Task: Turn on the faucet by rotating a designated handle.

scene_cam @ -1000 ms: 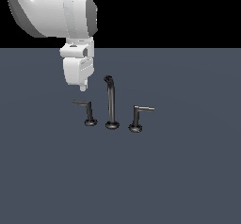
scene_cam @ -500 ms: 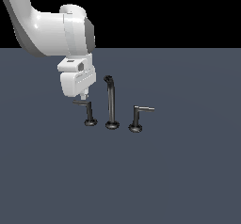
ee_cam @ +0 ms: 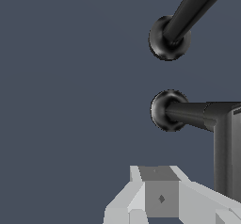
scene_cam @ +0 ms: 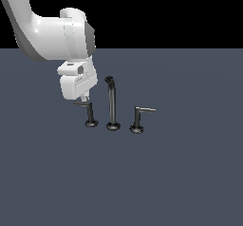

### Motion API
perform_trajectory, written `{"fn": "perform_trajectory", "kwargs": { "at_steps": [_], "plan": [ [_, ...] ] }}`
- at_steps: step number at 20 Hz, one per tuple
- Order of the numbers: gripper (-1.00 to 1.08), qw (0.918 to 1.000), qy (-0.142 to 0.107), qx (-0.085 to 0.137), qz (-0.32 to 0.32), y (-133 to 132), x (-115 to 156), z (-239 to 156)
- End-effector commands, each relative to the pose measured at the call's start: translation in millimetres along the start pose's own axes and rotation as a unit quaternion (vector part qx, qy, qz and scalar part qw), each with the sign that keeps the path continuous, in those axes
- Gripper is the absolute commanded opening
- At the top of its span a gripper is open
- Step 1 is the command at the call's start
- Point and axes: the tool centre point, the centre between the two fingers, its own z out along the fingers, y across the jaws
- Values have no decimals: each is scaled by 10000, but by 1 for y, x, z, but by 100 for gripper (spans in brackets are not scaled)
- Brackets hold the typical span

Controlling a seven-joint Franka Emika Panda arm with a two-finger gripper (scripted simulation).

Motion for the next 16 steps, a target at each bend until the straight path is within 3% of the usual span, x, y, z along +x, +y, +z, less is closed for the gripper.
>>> {"fn": "perform_trajectory", "kwargs": {
  "at_steps": [1,10,12,16],
  "plan": [
    [-100,10000,-1,0,-5,6,-3,0],
    [-100,10000,-1,3,1,38,-19,0],
    [-100,10000,11,62,53,27,-12,0],
    [-100,10000,8,47,40,40,-10,0]
  ]
}}
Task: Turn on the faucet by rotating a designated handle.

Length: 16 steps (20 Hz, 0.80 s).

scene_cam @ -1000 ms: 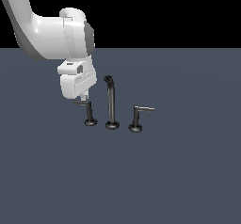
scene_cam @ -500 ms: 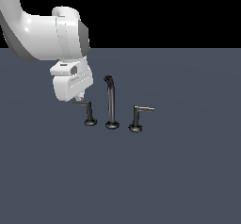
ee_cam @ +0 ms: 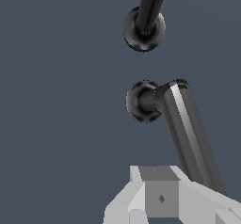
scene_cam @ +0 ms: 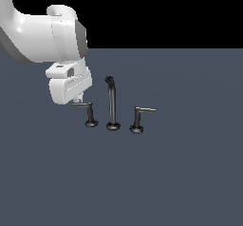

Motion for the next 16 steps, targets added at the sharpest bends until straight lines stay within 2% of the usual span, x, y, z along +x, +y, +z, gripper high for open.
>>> {"fn": "perform_trajectory", "kwargs": {
  "at_steps": [1,12,14,16],
  "plan": [
    [-100,10000,17,-46,-16,12,2,0],
    [-100,10000,9,-84,-50,48,7,-1],
    [-100,10000,15,-23,-20,39,9,0],
    [-100,10000,14,-33,-25,43,14,0]
  ]
}}
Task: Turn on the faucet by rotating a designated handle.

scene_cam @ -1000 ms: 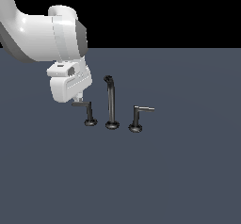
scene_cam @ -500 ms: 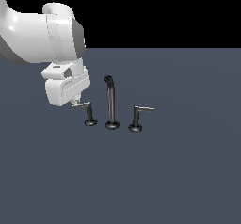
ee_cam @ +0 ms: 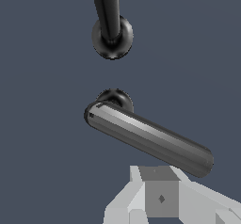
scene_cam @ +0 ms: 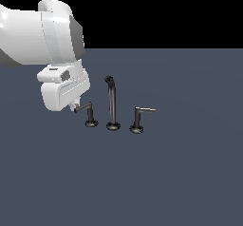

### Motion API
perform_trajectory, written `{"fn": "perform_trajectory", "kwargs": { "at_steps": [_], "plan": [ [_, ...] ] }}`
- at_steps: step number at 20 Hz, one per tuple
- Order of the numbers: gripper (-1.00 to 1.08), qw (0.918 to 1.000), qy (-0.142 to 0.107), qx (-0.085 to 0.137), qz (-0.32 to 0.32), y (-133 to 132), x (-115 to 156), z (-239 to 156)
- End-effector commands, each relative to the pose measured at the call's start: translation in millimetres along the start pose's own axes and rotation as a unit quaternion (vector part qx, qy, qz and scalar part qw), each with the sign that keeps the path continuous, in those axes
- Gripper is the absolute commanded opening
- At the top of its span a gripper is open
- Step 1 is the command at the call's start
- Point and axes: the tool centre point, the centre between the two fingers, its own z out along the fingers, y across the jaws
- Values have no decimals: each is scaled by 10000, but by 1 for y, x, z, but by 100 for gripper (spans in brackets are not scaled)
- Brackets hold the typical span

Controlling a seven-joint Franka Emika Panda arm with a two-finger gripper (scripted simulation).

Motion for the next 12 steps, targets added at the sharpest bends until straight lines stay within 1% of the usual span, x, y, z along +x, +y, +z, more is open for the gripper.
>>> {"fn": "perform_trajectory", "kwargs": {
  "at_steps": [1,12],
  "plan": [
    [-100,10000,12,-19,20,5,7,0],
    [-100,10000,8,-65,-4,28,37,-1]
  ]
}}
